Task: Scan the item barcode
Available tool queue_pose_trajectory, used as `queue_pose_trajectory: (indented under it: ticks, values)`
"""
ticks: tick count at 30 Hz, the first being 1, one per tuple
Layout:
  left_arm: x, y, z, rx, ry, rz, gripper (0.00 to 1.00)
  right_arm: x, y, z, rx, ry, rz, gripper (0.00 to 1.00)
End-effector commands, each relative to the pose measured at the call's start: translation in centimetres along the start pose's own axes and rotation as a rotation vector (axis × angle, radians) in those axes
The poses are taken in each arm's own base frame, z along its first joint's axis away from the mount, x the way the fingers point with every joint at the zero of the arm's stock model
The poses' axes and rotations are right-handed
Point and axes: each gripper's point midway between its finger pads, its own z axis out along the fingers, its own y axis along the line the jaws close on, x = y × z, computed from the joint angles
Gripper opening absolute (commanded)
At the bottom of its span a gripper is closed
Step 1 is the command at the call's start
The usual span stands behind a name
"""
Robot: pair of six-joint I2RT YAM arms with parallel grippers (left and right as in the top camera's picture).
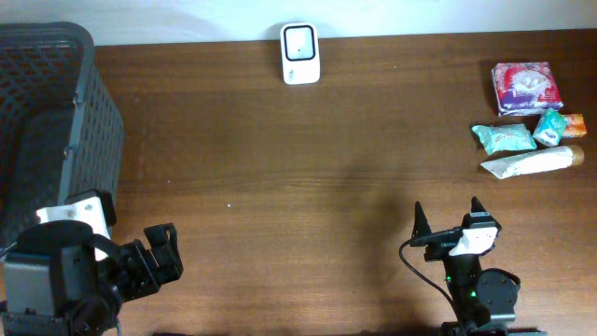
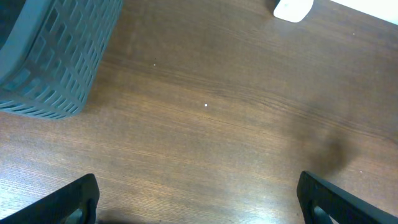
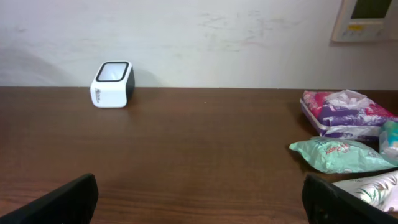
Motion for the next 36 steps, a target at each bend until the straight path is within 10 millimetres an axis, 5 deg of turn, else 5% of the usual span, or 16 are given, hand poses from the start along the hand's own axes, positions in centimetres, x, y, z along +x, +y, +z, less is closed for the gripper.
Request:
queue_pose_trajectory:
  ticks: [1, 36]
  values:
    - [-0.12, 0.19, -0.07, -0.01, -0.009, -0.007, 1.0, 0.37, -0.18, 0.01, 0.014, 0.004, 0.004, 0.99]
    - [-0.12, 0.19, -0.07, -0.009, -0.009, -0.007, 0.99, 0.31, 0.01, 0.02, 0.005, 0.002, -0.062, 0.99]
